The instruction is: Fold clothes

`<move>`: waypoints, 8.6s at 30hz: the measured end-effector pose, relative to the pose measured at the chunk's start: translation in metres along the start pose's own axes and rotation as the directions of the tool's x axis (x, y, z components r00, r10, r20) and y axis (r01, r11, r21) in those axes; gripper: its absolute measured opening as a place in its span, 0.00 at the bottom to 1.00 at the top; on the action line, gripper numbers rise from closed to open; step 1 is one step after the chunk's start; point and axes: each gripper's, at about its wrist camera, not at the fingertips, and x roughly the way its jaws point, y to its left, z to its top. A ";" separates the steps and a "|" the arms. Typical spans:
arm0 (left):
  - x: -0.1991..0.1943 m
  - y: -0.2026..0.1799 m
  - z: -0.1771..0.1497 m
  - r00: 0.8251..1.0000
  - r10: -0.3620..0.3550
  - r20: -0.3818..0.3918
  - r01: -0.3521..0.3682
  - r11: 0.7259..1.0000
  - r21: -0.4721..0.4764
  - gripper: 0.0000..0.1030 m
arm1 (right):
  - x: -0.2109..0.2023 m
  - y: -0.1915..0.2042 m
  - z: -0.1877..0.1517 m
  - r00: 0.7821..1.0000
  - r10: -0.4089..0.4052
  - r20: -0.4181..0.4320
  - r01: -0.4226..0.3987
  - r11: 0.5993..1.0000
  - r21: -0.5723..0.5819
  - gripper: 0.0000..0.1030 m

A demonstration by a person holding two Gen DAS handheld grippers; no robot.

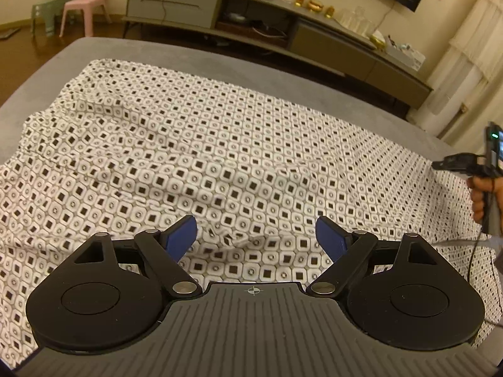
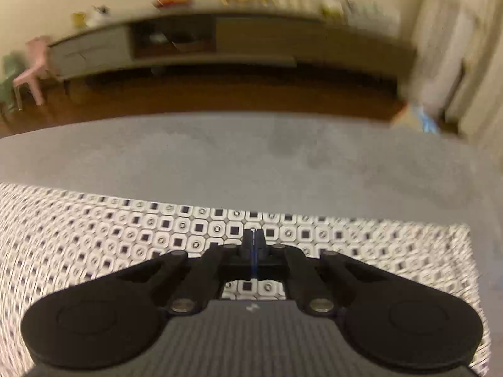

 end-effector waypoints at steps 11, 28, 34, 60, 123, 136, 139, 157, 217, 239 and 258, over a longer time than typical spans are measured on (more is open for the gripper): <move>-0.008 -0.029 -0.020 0.998 -0.055 -0.015 0.055 0.998 0.038 0.73 | -0.050 -0.101 -0.030 0.995 -0.093 0.025 0.088 0.985 0.151 0.82; 0.017 -0.022 -0.022 0.994 -0.096 -0.044 0.096 0.995 -0.004 0.74 | 0.003 -0.184 -0.004 0.997 -0.079 0.007 0.078 0.990 0.114 0.08; 0.012 -0.017 -0.023 0.985 -0.170 -0.028 0.167 0.983 -0.081 0.76 | -0.176 -0.144 -0.082 0.932 0.152 0.330 -0.062 0.962 -0.267 0.08; 0.112 -0.013 0.025 0.932 -0.361 0.044 0.308 0.720 -0.621 0.38 | -0.234 -0.183 -0.239 0.935 0.211 0.284 -0.170 0.972 -0.161 0.08; 0.071 0.000 -0.010 0.877 -0.478 0.060 0.449 0.767 -0.459 0.67 | -0.241 -0.204 -0.285 0.946 0.263 0.191 -0.306 0.529 0.792 0.03; 0.064 -0.013 0.014 0.909 -0.400 0.114 0.410 0.812 -0.415 0.00 | -0.234 -0.213 -0.270 0.955 0.241 0.171 -0.286 0.613 0.736 0.03; -0.010 -0.011 0.004 0.872 -0.445 0.202 0.489 0.795 -0.359 0.00 | -0.259 -0.218 -0.263 0.938 0.252 0.239 -0.347 0.680 0.646 0.03; 0.032 -0.064 -0.068 0.871 -0.491 -0.014 0.416 0.753 -0.509 0.67 | -0.237 -0.247 -0.277 0.929 0.332 0.165 -0.333 0.554 0.763 0.04; -0.020 -0.146 -0.183 0.945 -0.307 -0.112 0.298 0.950 -0.087 0.00 | -0.240 -0.259 -0.291 0.948 0.251 -0.196 -0.163 0.911 0.378 0.06; -0.049 -0.026 -0.160 0.994 -0.088 0.057 0.099 0.964 -0.245 0.00 | -0.201 -0.125 -0.239 0.983 -0.001 -0.183 -0.018 0.995 -0.099 0.36; -0.075 0.122 -0.121 0.996 0.064 0.064 -0.017 0.824 -0.567 0.00 | -0.184 -0.191 -0.240 0.984 -0.121 -0.129 0.128 0.990 0.052 0.53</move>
